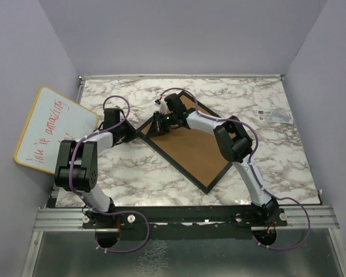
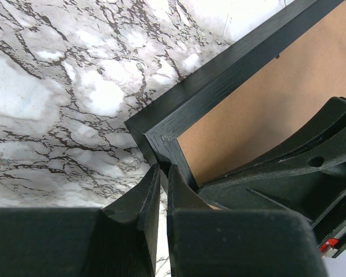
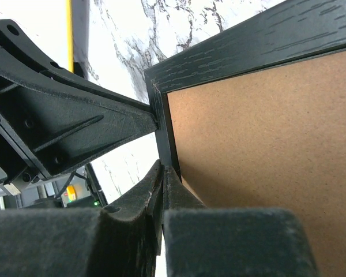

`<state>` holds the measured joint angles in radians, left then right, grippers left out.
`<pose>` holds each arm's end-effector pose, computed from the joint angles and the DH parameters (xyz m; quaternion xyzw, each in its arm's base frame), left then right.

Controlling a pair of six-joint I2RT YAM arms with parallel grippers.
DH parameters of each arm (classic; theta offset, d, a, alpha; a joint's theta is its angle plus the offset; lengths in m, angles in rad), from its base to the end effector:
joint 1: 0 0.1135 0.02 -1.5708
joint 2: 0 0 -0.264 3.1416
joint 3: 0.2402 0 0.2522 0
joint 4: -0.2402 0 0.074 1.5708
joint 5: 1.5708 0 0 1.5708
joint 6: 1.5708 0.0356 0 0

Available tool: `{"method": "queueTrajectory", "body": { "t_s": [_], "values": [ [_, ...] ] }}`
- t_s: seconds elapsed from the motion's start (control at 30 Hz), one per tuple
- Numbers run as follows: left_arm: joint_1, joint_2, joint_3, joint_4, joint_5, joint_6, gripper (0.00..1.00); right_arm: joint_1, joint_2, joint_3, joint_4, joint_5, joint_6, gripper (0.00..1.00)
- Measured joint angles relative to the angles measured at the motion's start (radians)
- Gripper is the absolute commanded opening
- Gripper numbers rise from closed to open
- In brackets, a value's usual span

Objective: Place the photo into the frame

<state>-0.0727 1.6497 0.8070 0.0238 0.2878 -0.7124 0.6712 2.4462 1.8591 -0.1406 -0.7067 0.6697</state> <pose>0.3209 -0.0335 0.1548 -0.2395 0.8904 -0.2622 0.2847 0.4048 0.3510 0.1297 -0.1422 0.8560 0.4859 0.1046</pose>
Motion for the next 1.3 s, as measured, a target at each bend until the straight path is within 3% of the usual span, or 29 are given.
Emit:
{"method": "queueTrajectory", "body": {
  "t_s": [1.03, 1.2, 1.3],
  "values": [
    [0.014, 0.0, 0.001, -0.003, 0.011, 0.022, 0.02, -0.029, -0.045, -0.087, 0.041, 0.086, -0.028, 0.04],
    [0.014, 0.0, 0.006, -0.011, 0.011, 0.026, 0.02, -0.048, -0.062, -0.087, 0.031, 0.138, -0.024, 0.08],
    [0.014, 0.003, 0.017, -0.025, 0.013, 0.03, 0.09, -0.056, -0.099, -0.13, 0.039, 0.171, -0.031, 0.14]
  ]
}}
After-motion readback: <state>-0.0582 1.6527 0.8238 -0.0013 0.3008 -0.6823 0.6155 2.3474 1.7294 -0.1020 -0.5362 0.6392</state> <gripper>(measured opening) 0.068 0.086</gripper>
